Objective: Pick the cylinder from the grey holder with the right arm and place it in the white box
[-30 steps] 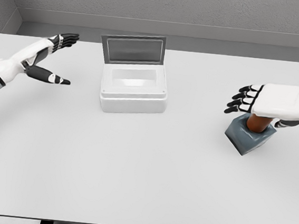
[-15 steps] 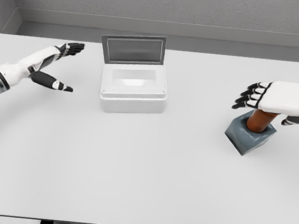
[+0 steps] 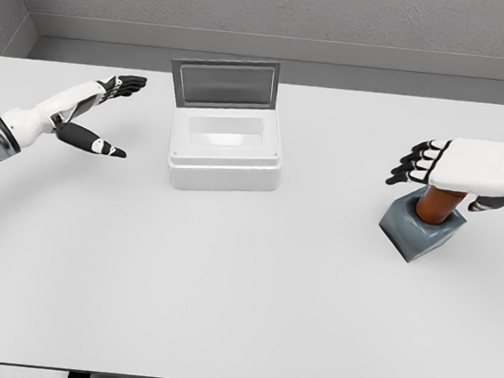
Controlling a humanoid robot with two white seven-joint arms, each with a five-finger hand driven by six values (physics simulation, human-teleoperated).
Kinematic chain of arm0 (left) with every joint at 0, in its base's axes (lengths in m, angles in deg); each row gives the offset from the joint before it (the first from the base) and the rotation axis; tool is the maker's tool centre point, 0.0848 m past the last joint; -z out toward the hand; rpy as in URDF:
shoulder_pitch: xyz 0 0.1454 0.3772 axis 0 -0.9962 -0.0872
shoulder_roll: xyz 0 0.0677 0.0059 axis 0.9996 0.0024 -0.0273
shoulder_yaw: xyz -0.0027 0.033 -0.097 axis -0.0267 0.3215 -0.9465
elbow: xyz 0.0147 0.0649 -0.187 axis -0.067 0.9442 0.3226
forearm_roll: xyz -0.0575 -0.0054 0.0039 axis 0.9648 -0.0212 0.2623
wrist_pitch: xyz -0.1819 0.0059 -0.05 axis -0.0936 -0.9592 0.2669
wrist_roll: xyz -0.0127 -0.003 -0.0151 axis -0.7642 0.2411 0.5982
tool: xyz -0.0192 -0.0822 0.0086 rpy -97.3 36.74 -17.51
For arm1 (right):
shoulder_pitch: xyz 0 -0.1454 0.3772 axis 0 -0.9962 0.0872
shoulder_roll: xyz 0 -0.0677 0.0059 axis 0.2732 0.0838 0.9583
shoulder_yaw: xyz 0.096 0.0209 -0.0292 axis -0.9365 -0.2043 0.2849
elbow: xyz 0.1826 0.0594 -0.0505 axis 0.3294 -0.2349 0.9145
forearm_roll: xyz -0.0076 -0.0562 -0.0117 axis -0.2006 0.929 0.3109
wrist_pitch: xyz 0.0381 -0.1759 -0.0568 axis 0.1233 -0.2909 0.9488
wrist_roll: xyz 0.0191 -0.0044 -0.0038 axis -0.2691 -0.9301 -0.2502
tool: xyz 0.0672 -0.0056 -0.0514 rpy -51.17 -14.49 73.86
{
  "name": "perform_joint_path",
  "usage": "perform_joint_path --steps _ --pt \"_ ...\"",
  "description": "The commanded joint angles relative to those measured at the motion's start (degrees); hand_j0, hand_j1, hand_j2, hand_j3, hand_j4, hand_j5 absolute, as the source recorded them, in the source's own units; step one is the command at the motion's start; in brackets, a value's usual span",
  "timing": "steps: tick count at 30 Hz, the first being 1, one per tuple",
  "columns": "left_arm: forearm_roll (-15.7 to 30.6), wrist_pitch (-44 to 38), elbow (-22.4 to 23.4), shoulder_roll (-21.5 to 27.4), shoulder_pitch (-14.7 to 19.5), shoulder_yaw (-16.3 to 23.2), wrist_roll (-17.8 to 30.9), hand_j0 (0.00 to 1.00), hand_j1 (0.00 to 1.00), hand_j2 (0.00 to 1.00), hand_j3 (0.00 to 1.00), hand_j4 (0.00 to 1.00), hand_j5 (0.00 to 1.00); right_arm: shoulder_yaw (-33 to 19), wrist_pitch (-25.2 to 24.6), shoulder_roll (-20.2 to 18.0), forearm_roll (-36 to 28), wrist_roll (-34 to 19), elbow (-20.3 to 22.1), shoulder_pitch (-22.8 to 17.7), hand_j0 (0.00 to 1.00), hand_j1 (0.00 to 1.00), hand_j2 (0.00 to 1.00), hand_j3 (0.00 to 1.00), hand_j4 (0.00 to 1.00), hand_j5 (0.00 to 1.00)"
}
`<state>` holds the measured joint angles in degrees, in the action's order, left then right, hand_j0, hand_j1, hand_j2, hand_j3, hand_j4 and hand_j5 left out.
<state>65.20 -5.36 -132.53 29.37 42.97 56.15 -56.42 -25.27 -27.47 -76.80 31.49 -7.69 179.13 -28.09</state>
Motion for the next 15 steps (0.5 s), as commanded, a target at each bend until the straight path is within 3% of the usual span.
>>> perform_joint_path --steps 1,15 --pt "0.37 -0.07 -0.05 -0.06 0.0 -0.08 0.02 1.0 1.0 1.0 1.0 1.0 1.0 0.03 -0.14 0.5 0.53 0.02 -0.24 0.0 1.0 1.0 1.0 1.0 1.0 1.0" --pt "0.37 0.02 -0.93 0.03 0.0 0.45 0.02 1.0 1.0 1.0 1.0 1.0 1.0 1.09 -0.14 1.37 0.97 0.02 -0.77 -0.26 1.0 1.0 1.0 1.0 1.0 1.0"
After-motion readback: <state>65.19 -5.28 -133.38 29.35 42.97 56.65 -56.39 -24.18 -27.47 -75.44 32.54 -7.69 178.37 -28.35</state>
